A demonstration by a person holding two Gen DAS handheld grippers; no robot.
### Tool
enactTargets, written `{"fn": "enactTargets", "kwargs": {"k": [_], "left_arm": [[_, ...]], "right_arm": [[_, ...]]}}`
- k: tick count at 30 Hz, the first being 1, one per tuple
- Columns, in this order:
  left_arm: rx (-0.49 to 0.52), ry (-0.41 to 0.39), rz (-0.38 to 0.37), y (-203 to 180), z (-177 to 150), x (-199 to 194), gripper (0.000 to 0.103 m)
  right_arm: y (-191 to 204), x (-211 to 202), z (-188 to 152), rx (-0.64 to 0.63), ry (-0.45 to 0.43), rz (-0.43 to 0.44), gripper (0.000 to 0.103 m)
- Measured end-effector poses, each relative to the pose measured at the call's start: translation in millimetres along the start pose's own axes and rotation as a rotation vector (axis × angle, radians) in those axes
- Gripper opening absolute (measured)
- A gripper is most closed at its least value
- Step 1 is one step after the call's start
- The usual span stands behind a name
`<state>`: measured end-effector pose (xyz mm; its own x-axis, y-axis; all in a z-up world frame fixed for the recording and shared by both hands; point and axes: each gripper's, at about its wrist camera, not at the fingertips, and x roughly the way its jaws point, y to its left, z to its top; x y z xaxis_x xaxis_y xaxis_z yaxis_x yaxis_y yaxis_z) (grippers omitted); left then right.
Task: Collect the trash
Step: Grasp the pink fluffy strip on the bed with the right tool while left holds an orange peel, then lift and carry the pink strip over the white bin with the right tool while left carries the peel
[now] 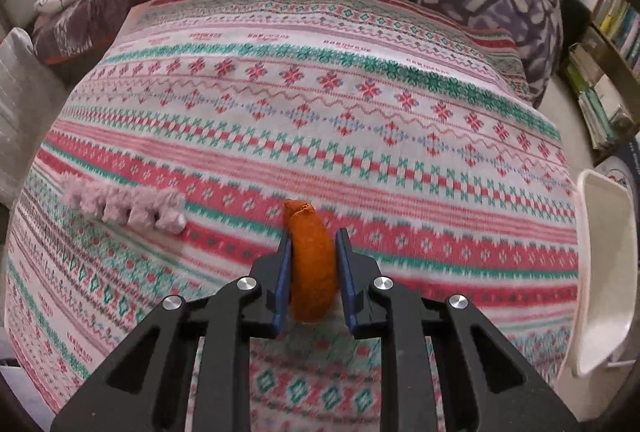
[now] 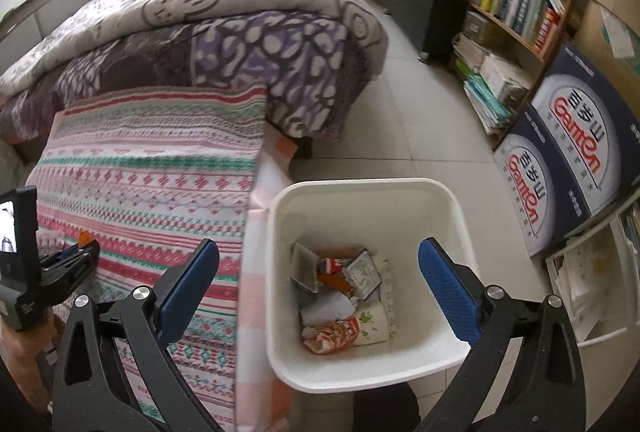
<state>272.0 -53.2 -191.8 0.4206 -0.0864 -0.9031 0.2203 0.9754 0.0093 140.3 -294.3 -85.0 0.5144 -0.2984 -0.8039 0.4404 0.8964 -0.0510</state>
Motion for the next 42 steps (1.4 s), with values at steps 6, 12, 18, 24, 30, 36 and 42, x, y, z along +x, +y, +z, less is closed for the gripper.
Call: {"fn": "enactTargets", "kwargs": {"k": [6, 12, 18, 24, 30, 36, 42], "left_arm": [[-0.045, -0.040, -0.005, 42.2, -14.3, -41.7, 0.021], [-0.186, -0.115, 0.043, 132.3, -27.3, -104.0, 0.021], [-0.391, -0.206, 0.079, 217.7, -48.0, -153.3, 0.021], [-0.505, -0.289, 0.076, 264.0, -65.3, -189.3, 0.021], [-0.550, -0.303, 0.072, 290.9, -80.4, -197.8, 0.021], [-0.581, -0.281, 0.053, 308.7, -90.8, -194.5, 0.021], [-0.576, -0.298, 0.062, 309.0, -94.5, -199.9, 0.021]], "right_arm": [[58.9, 7.9, -8.1, -0.155, -0.002, 0.068, 0.096], [160.9, 17.1, -23.8, -0.520, -0.106, 0.196, 0.096], [279.3, 31.1, -30.4, -0.782, -0.096, 0.376, 0.095], [379.0, 39.4, -43.9, -0.948, -0.100, 0.438, 0.092], [424.7, 51.9, -52.2, -1.035, -0.079, 0.441, 0.089], [429.5, 61.1, -54.4, -1.018, 0.002, 0.490, 0.028], [419.7, 50.2, -59.3, -0.934, -0.019, 0.464, 0.023]]}}
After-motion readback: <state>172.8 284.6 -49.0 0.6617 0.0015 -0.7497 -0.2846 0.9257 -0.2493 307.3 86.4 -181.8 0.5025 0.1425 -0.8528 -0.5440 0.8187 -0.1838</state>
